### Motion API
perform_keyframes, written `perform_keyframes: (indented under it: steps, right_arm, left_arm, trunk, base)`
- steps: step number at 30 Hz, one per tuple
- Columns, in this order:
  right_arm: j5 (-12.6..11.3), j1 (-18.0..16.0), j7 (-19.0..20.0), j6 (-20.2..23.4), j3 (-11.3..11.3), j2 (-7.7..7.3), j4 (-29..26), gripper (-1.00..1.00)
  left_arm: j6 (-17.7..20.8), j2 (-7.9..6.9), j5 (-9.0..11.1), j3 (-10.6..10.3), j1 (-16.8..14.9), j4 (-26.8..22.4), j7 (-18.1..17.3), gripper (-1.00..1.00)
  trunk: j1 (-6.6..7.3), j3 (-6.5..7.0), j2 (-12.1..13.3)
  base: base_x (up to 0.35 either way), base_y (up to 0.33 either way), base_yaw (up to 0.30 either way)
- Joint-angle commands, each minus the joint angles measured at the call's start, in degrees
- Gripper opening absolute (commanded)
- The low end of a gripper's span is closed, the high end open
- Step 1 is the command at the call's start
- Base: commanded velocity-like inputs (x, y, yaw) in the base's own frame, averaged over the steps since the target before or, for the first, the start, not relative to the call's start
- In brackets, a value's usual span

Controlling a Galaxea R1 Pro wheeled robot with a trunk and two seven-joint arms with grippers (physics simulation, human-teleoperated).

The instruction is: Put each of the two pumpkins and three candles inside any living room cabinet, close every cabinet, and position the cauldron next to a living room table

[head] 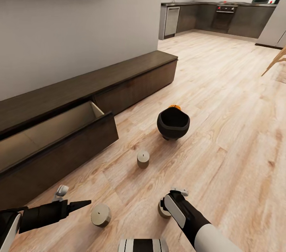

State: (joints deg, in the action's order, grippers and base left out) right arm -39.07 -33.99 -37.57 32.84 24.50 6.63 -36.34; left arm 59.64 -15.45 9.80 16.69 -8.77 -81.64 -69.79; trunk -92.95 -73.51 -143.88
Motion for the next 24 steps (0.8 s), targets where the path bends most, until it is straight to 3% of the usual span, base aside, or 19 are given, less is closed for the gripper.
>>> perform_keyframes:
  steps: [1,17,24]
  right_arm:
    - [-0.41,-0.05,-0.23,0.11,0.27,-0.04,-0.08,1.0]
    - [-0.17,-0.04,0.65,0.04,0.29,-0.11,-0.1,1.0]
    - [-0.13,-0.03,0.65,-0.06,0.34,-0.13,-0.1,1.0]
  left_arm:
    - [0.36,-0.01,0.05,0.02,-0.02,-0.01,-0.14,1.0]
    - [0.36,0.0,0.04,0.01,-0.02,-0.01,-0.17,1.0]
    - [0.36,-0.03,0.04,0.09,-0.02,-0.01,-0.19,1.0]
  trunk:
    - [0.01,-0.04,-0.02]
    - [0.01,-0.04,-0.02]
    - [-0.17,-1.59,-0.11]
  base:
    - [0.022,0.048,0.0]
    - [0.075,0.056,0.0]
    - [0.002,0.001,0.0]
